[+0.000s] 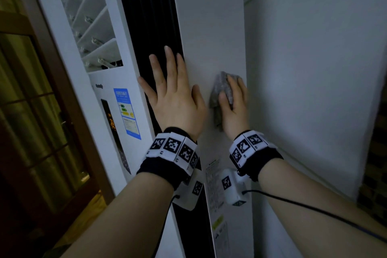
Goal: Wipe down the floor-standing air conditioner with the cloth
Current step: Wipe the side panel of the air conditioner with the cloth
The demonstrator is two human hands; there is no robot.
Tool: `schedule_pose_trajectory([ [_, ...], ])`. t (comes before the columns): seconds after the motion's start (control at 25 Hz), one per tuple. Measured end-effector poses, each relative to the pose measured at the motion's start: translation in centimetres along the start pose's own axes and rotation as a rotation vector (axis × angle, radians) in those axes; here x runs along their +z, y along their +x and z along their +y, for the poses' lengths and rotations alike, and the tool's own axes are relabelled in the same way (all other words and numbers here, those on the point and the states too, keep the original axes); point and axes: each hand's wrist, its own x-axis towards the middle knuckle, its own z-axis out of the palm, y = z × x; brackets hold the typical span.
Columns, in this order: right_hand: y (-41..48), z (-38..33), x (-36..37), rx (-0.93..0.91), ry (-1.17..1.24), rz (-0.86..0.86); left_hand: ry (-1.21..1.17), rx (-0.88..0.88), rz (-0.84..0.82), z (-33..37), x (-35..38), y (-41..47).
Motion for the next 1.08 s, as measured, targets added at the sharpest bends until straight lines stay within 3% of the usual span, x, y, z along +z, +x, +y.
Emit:
schedule_pose_trajectory([
  [0.12, -0.5, 0.8, -0.3, -0.098, -0.02, -0.087, 0.03, -0.014, -0.005, 0.5, 0.5, 0.1],
  [0.28, 0.8, 1.0, -0.2, 0.086, 0.065, 0.062, 0.072, 0.008, -0.022, 1.1, 0.9, 0.2],
  [0.44, -0.1, 1.6, 0.1, -0.052, 0.085, -0.042, 0.101, 0.005, 0.001, 1.6, 1.2, 0.7],
  [0.64, 2.5, 2.2, -0.7, 0.08, 0.102, 0.105, 0.124, 0.021, 0.011, 2.2, 1.9, 1.0],
  [0.8, 1.8, 3.1, -0.5, -0.166, 0.043, -0.029, 0.147, 0.022, 0.034, 2.0, 2.2, 1.1],
  [1.0, 5.2, 3.6, -0.8, 0.117, 0.111, 0.178, 0.173, 0.027, 0.057, 2.1, 2.3, 1.0],
  [1.08, 4.6, 3.8, -0.4, -0.013, 0.037, 0.133, 0.194, 0.022, 0.068, 2.2, 2.5, 1.0],
])
